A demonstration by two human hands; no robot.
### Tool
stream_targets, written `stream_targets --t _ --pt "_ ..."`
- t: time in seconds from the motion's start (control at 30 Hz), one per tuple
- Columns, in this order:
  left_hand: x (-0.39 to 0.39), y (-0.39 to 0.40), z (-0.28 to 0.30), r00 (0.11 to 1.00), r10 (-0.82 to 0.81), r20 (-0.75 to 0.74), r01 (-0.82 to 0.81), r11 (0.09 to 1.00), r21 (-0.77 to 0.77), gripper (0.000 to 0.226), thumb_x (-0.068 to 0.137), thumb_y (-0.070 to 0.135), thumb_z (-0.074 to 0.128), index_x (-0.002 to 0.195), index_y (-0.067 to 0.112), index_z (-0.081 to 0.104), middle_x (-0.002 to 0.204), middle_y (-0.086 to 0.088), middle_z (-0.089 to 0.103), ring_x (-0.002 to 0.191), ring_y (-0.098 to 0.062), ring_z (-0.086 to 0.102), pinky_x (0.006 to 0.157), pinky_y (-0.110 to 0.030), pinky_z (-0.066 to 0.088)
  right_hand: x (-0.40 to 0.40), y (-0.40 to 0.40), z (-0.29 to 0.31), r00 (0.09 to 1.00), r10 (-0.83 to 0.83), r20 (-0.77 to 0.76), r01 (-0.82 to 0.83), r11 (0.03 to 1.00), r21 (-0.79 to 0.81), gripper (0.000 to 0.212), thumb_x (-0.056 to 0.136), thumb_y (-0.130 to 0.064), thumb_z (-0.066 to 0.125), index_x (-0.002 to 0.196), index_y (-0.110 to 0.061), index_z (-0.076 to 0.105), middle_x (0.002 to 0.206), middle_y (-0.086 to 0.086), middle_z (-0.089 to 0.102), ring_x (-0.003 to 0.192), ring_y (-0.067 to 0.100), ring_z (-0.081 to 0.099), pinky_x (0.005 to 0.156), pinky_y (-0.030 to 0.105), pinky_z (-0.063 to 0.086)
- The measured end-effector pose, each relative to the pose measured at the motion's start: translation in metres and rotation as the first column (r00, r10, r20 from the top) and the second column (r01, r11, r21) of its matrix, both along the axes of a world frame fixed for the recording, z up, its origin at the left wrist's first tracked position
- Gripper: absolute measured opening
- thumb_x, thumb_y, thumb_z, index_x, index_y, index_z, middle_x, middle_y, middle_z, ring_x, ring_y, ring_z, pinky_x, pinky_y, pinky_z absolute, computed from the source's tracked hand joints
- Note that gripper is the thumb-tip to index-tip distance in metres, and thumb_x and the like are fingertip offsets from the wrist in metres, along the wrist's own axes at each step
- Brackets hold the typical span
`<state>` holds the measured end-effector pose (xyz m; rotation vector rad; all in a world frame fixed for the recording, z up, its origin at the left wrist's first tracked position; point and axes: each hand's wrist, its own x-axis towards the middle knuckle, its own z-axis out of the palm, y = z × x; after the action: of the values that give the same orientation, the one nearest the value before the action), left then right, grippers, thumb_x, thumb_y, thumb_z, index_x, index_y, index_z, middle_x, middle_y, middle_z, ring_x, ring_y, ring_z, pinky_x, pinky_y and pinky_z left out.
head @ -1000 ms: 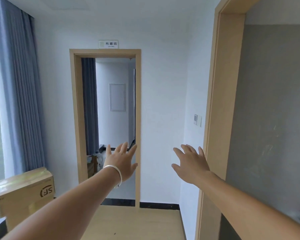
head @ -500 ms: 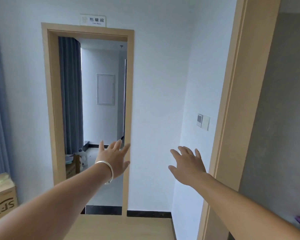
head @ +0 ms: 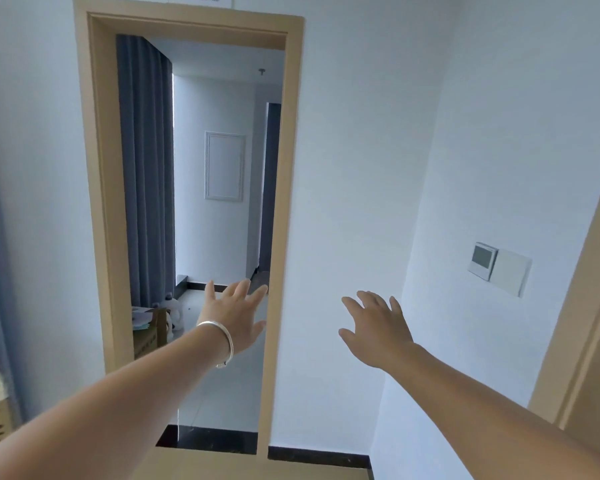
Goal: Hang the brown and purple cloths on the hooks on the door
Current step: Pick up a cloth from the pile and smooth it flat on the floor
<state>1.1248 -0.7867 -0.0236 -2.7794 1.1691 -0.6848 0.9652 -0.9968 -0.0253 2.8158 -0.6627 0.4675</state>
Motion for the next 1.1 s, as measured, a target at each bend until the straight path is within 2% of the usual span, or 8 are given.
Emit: stream_targets --t 0.17,0.33,0.43,0.57,0.73,0.87,1.0,1.1 --pt "0.079 0.001 -0.019 0.996 0.084 -0.027 -0.085 0.996 -0.001 0.065 0.096 0.053 0.032 0.151 0.031 0.006 0.159 -0.004 0.011 0.146 -0.02 0.01 0.114 -0.059 0.003 0.096 -0.019 -0.012 0.996 0.086 -0.016 -0.086 0.996 0.019 0.059 0.096 -0.049 0.04 0.148 -0.027 0.024 0.157 0.004 0.022 0.146 0.02 0.014 0.117 0.049 0.008" --pt "0.164 0.015 -0.044 0.968 0.247 -0.049 -0.248 0.969 -0.006 0.064 0.095 0.056 0.033 0.149 0.035 0.009 0.158 -0.001 0.014 0.145 -0.022 0.014 0.114 -0.058 0.005 0.213 -0.029 -0.028 0.973 0.231 -0.001 -0.23 0.972 0.045 0.053 0.095 -0.042 0.043 0.144 -0.024 0.032 0.151 0.005 0.03 0.143 0.021 0.02 0.116 0.049 0.01" --pt "0.21 0.027 -0.054 0.926 0.373 -0.05 -0.373 0.928 0.013 0.064 0.093 0.059 0.032 0.149 0.035 0.01 0.158 0.0 0.017 0.145 -0.024 0.016 0.114 -0.058 0.008 0.283 -0.03 -0.037 0.94 0.341 0.0 -0.34 0.939 0.058 0.055 0.093 -0.044 0.044 0.143 -0.024 0.032 0.147 0.004 0.034 0.14 0.022 0.023 0.113 0.048 0.014" --pt "0.258 0.046 -0.06 0.848 0.525 -0.068 -0.525 0.851 0.021 0.065 0.093 0.059 0.033 0.15 0.035 0.01 0.158 -0.001 0.017 0.145 -0.025 0.019 0.114 -0.06 0.008 0.366 -0.024 -0.044 0.879 0.477 -0.017 -0.476 0.878 0.046 0.057 0.093 -0.048 0.045 0.144 -0.025 0.031 0.146 0.003 0.034 0.139 0.023 0.025 0.113 0.049 0.015" --pt "0.296 0.088 -0.069 0.73 0.674 -0.112 -0.677 0.736 0.015 0.065 0.095 0.055 0.031 0.151 0.033 0.006 0.159 -0.002 0.011 0.146 -0.021 0.013 0.116 -0.059 0.005 0.457 0.008 -0.052 0.78 0.625 -0.031 -0.623 0.78 0.055 0.059 0.094 -0.048 0.045 0.146 -0.027 0.027 0.149 0.002 0.033 0.14 0.021 0.023 0.114 0.047 0.013" --pt "0.323 0.137 -0.084 0.633 0.764 -0.129 -0.768 0.64 0.019 0.067 0.094 0.056 0.032 0.151 0.033 0.006 0.159 -0.002 0.012 0.146 -0.02 0.014 0.116 -0.057 0.006 0.523 0.058 -0.063 0.676 0.735 -0.051 -0.732 0.678 0.069 0.061 0.094 -0.049 0.043 0.148 -0.028 0.024 0.154 0.001 0.028 0.143 0.02 0.019 0.115 0.049 0.014" --pt "0.36 0.194 -0.112 0.534 0.829 -0.165 -0.839 0.543 0.015 0.067 0.092 0.057 0.035 0.15 0.034 0.009 0.158 -0.001 0.015 0.145 -0.02 0.017 0.115 -0.058 0.005 0.586 0.117 -0.083 0.568 0.82 -0.072 -0.814 0.573 0.093 0.063 0.095 -0.049 0.043 0.151 -0.027 0.02 0.158 0.003 0.02 0.146 0.021 0.012 0.118 0.051 0.006" --pt "0.397 0.237 -0.138 0.451 0.87 -0.2 -0.886 0.464 0.019 0.068 0.091 0.059 0.034 0.15 0.036 0.009 0.159 0.0 0.015 0.145 -0.019 0.016 0.115 -0.058 0.006 0.632 0.168 -0.1 0.486 0.87 -0.082 -0.866 0.492 0.092 0.063 0.096 -0.048 0.042 0.15 -0.027 0.02 0.157 0.004 0.022 0.145 0.022 0.015 0.118 0.053 0.006"
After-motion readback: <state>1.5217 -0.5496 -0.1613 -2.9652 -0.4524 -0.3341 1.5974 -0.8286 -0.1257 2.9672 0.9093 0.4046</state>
